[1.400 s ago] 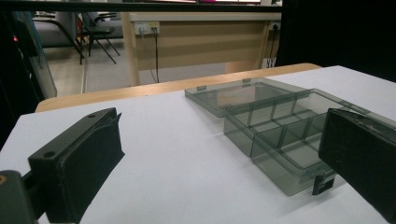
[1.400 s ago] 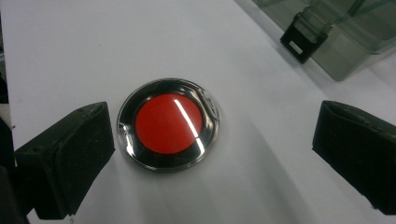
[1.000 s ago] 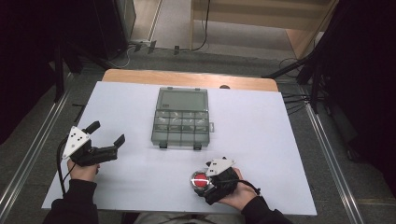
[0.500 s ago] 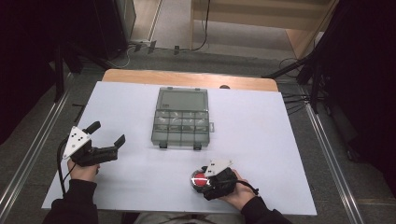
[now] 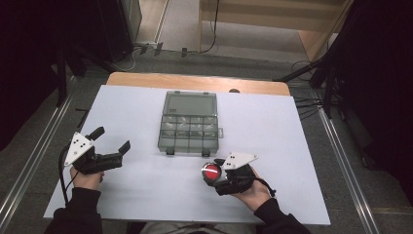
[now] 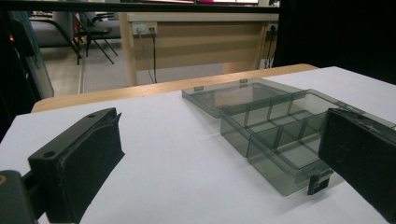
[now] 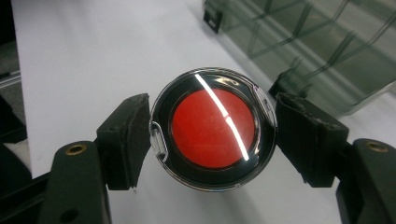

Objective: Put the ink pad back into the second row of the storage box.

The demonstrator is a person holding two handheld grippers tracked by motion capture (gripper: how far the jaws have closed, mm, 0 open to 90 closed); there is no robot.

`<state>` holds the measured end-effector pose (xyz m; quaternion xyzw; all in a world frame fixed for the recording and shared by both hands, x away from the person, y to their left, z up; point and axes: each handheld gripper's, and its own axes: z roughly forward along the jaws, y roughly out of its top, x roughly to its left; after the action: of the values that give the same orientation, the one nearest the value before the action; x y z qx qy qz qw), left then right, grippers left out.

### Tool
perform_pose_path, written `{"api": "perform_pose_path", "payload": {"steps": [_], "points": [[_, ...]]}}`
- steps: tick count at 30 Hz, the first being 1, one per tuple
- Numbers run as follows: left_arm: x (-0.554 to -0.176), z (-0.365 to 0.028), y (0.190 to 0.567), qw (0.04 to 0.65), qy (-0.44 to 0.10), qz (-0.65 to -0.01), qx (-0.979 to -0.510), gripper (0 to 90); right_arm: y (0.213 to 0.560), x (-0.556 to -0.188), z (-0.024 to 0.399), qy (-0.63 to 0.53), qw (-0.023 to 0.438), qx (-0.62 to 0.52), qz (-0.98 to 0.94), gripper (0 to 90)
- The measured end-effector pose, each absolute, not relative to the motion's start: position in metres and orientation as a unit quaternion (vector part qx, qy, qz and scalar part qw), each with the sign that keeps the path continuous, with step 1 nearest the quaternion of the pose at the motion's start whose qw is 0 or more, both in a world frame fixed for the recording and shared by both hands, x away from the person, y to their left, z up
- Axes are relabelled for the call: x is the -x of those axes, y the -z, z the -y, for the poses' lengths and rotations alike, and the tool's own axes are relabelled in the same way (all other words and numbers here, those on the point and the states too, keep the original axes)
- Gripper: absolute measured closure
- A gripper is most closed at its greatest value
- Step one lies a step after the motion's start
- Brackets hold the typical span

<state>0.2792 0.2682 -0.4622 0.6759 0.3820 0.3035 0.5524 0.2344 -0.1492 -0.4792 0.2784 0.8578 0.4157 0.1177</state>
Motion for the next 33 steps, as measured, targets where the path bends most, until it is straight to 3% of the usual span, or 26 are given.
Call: {"api": "perform_pose_path", "payload": {"steps": [9,33], "points": [[-0.278,-0.272,0.461,0.558,-0.305,-0.386,-0.668,0.0,0.461,-0.256,0.147,-0.427,0.145,-0.289,-0.844,30.5],[-0.279,-0.272,0.462,0.557,-0.303,-0.38,-0.673,0.0,0.459,-0.313,0.123,-0.409,0.179,-0.311,-0.839,30.5]]}}
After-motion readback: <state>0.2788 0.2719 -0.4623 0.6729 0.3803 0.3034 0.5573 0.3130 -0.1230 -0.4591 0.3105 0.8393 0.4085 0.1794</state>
